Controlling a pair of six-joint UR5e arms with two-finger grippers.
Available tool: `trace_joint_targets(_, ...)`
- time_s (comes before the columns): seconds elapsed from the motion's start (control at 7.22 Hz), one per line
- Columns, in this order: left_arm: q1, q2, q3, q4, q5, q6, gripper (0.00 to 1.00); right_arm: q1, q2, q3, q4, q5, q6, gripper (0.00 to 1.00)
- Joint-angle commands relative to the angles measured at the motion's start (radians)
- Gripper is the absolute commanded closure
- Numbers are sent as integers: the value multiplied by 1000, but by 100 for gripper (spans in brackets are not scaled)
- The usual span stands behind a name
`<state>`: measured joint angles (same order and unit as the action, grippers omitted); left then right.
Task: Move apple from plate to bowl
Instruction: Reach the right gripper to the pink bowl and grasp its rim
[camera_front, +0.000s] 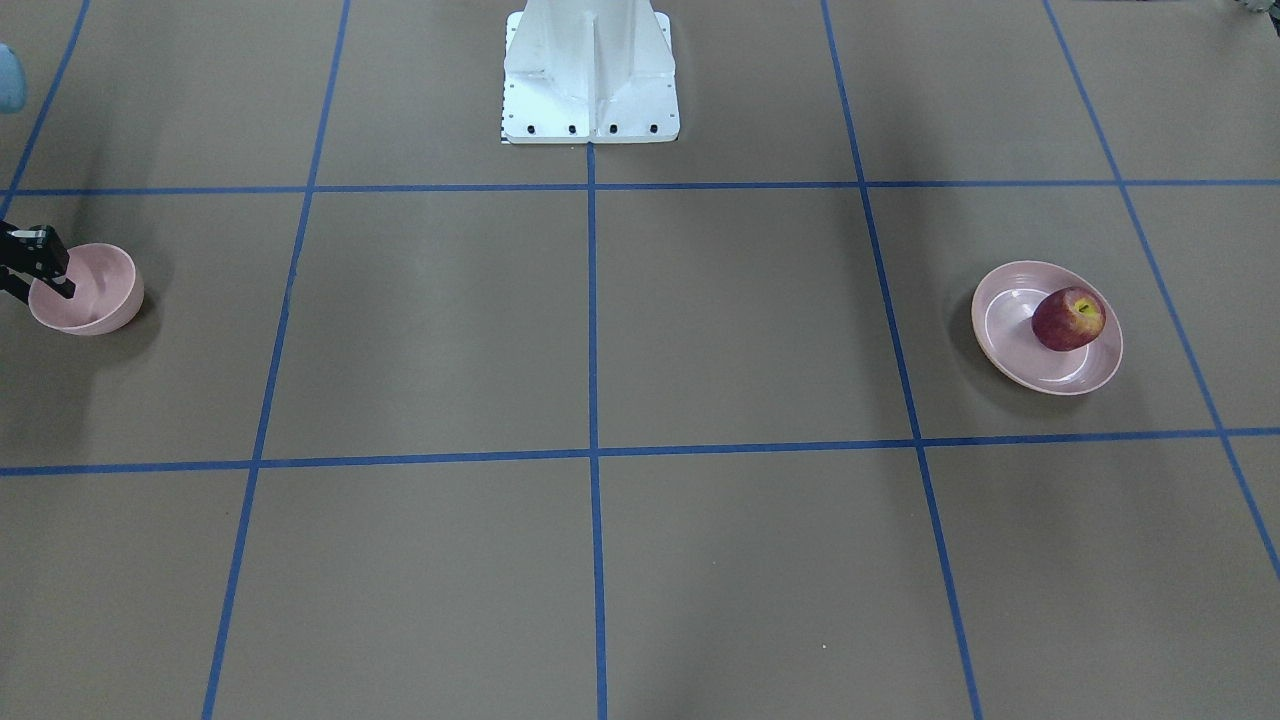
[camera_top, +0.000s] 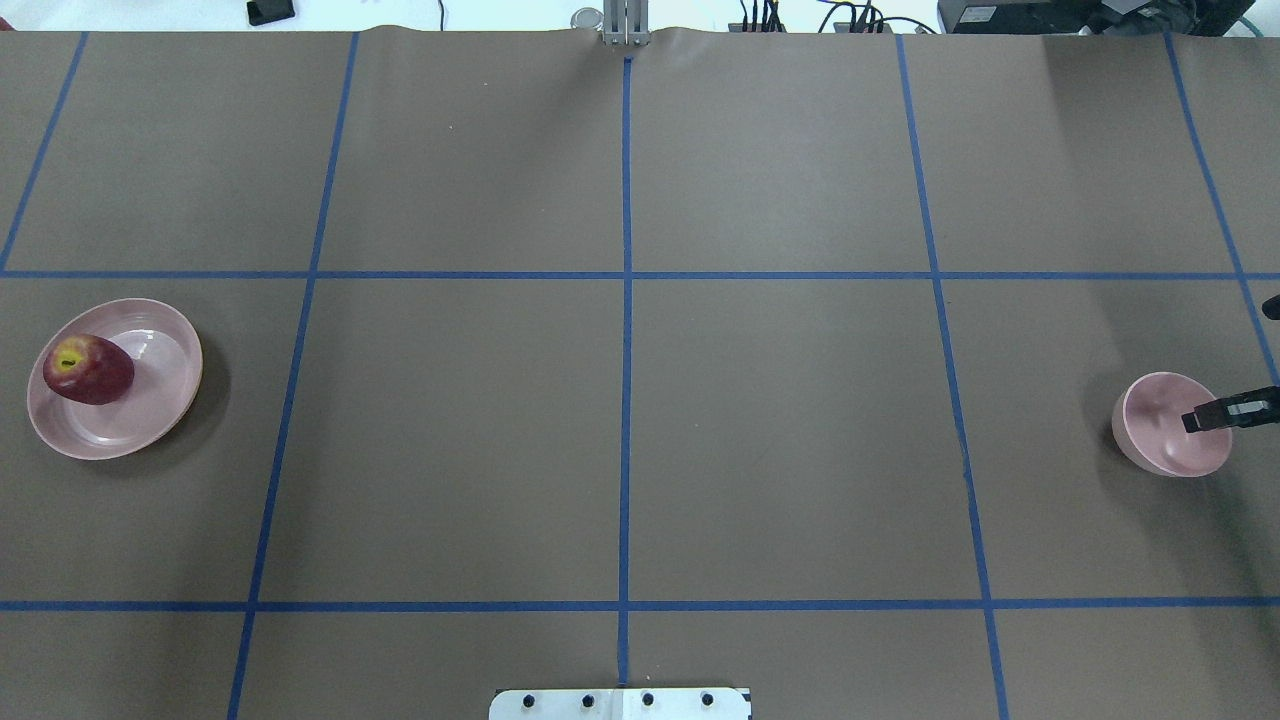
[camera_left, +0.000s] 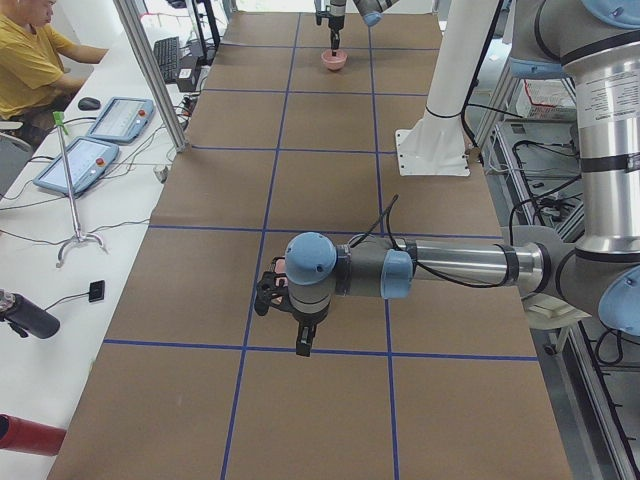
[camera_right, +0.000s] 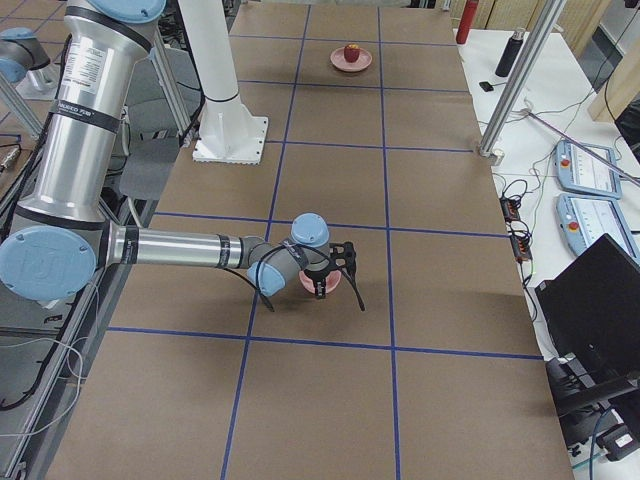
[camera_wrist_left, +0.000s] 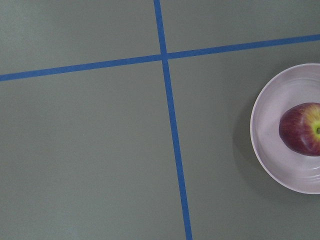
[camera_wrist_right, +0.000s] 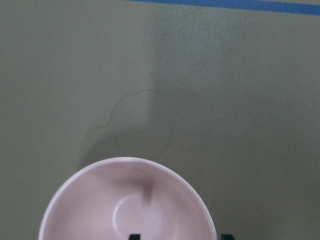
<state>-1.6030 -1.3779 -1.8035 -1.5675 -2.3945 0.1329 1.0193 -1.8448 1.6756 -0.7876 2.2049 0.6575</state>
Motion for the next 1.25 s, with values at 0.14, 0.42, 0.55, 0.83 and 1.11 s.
trace_joint_targets(0.14, 2, 0, 3, 0, 0, 1, 2, 1, 12, 4, -1, 16, -1, 100)
trace_joint_targets(0.42, 2, 0, 3, 0, -2, 1, 2, 48, 85, 12, -8, 106, 13, 100)
trace_joint_targets(0.55, 2, 0, 3, 0, -2, 1, 2, 51, 149, 10, -12, 117, 83, 100)
trace_joint_targets(0.83, 2, 0, 3, 0, -2, 1, 2, 23, 315, 12, -82, 121, 270, 100)
trace_joint_targets(1.11, 2, -1, 3, 0, -2, 1, 2, -68, 459, 13, -175, 93, 391, 100)
